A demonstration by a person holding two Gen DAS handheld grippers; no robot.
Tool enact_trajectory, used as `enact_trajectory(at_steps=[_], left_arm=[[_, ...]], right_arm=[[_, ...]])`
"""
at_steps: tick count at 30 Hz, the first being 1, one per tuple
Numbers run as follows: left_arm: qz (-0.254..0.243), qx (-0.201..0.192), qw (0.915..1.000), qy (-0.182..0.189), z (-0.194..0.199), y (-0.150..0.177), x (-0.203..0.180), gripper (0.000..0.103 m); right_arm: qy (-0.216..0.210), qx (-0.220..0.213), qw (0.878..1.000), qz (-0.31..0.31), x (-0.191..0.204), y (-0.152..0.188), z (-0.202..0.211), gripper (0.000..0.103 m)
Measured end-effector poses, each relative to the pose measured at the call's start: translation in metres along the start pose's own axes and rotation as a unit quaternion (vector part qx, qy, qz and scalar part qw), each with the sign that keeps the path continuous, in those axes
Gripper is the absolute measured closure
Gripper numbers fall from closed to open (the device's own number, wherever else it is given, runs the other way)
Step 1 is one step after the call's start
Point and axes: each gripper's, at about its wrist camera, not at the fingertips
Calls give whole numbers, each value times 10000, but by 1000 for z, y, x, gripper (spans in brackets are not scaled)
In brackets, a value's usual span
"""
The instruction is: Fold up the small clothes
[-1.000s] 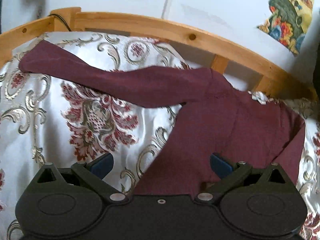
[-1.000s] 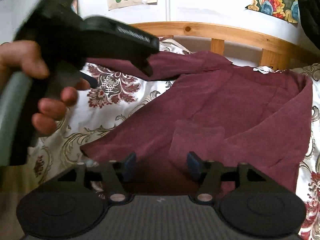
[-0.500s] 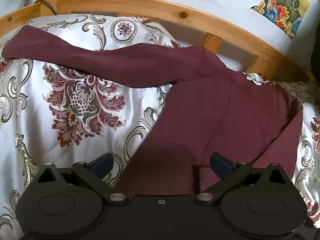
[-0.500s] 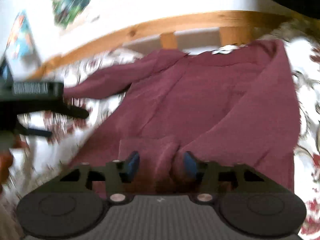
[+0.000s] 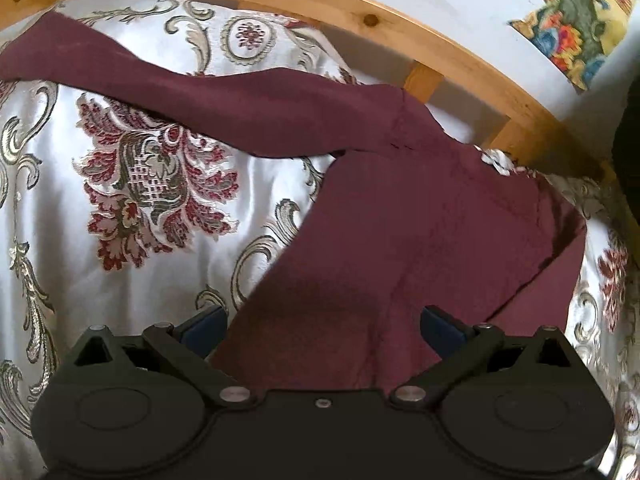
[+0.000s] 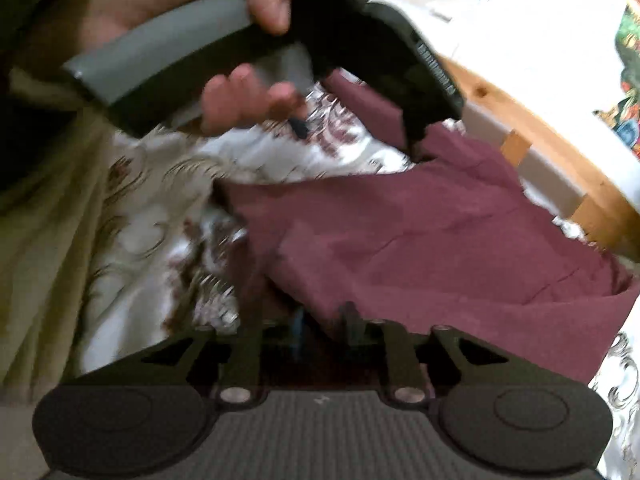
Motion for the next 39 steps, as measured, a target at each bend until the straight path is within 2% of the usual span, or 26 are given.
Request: enact_trajectory(at_steps=[1, 4, 7, 10, 13, 16, 18, 19, 21, 23, 26, 27, 29, 30, 31, 33, 35, 37, 39], left_arm=[[-62, 32, 10000, 17, 0, 1, -2, 1], [-244, 158, 9996, 66, -3, 5, -7, 1], [-450, 337, 9984, 90, -8, 10, -13, 1], [-671, 510, 9964, 109, -12, 16, -21, 1], [-999, 688, 9925, 118, -17, 25, -34, 1], [-1424, 739, 9870, 21, -23, 37, -48, 1], [-1740, 799, 9815, -44, -28, 45, -58, 1], [-1868, 822, 9789, -72, -31, 49, -61, 1], [-2157, 876, 9724, -139, -37, 57, -68, 1], [-2340, 887, 9680, -208, -42, 63, -73, 1], [-2517, 938, 9628, -297, -51, 69, -80, 1], [-2553, 944, 9618, -303, -53, 71, -82, 1], [-2625, 910, 9602, -297, -55, 74, -86, 1], [-2667, 889, 9592, -307, -56, 75, -87, 1], [-2703, 864, 9584, -309, -56, 76, -88, 1], [-2753, 787, 9577, -290, -55, 78, -90, 1], [-2800, 730, 9569, -262, -54, 79, -93, 1], [-2872, 744, 9547, -244, -54, 82, -94, 1], [-2950, 781, 9519, -264, -55, 84, -97, 1]], right_arm=[[13, 20, 10000, -47, -3, 1, 4, 58], [129, 55, 9995, -279, -21, -2, 19, 43], [393, 189, 9967, -686, -56, 1, 28, 38], [776, 250, 9868, -1402, -106, 12, 27, 37], [1296, 43, 9650, -2278, -161, 34, 17, 37], [1789, -306, 9319, -3142, -210, 56, 2, 37], [1943, -492, 9107, -3611, -235, 71, -9, 37], [1978, -553, 9029, -3777, -246, 77, -15, 37], [2034, -610, 8969, -3879, -261, 83, -25, 37], [2108, -713, 8914, -3949, -273, 90, -33, 38], [1848, -883, 8800, -4285, -290, 101, -45, 44], [1817, -873, 8801, -4299, -291, 102, -50, 46], [1667, -880, 8851, -4256, -293, 103, -55, 65], [1639, -898, 8865, -4232, -291, 102, -55, 84], [1701, -921, 8859, -4216, -292, 99, -52, 92], [1781, -1027, 8794, -4295, -295, 96, -42, 93], [2054, -1107, 8693, -4357, -303, 98, -32, 93], [2137, -1068, 8608, -4495, -310, 106, -28, 93], [2101, -974, 8595, -4556, -311, 112, -32, 93]])
Point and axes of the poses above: each gripper's, at about its wrist camera, not at the fingertips, and z roughly against the way its jaws point, x to its left, y to its underside, and after that the axes turned 3 degrees about -x, right-handed
